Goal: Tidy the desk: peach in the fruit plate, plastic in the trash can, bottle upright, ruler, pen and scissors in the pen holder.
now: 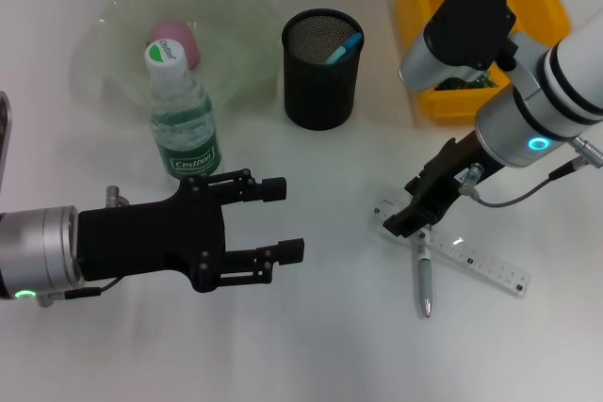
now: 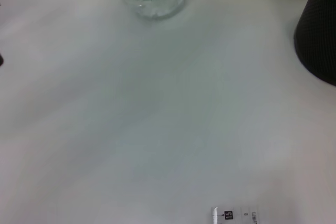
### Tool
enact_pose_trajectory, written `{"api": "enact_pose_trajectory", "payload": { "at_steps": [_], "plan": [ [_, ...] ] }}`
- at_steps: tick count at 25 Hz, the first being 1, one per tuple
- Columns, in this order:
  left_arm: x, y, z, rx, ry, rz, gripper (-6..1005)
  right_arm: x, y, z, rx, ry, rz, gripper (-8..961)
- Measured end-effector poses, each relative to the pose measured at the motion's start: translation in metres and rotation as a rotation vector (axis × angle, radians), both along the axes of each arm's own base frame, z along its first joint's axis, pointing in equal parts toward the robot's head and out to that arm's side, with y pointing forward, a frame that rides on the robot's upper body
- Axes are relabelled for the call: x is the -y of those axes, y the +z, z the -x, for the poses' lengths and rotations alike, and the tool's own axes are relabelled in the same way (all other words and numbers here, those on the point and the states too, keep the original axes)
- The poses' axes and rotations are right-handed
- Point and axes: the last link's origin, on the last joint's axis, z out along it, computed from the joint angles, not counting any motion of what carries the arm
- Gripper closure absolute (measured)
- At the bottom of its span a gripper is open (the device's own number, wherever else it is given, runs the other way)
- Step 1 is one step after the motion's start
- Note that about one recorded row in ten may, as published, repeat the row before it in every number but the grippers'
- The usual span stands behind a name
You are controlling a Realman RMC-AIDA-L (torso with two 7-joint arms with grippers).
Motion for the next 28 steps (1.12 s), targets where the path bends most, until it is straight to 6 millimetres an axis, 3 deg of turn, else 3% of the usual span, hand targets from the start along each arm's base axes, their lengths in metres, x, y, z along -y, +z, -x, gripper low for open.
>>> {"api": "enact_pose_trajectory", "payload": {
  "at_steps": [10, 22, 26, 28],
  "plan": [
    [0.002, 0.000, 0.002, -0.001, 0.002, -0.004, 253, -0.001, -0.014, -0.001, 0.022, 0.033, 0.007, 425],
    [0.002, -0.001, 0.004, -0.008, 0.012, -0.011, 253, -0.001, -0.016, 0.002, 0.019, 0.039, 0.005, 451],
    [0.003, 0.000, 0.004, -0.007, 0.012, -0.010, 253, 0.002, -0.003, 0.010, -0.008, 0.060, -0.014, 535],
    [0.003, 0.000, 0.005, -0.005, 0.015, -0.011, 253, 0.002, 0.023, 0.018, -0.066, 0.084, -0.083, 577]
  ]
}}
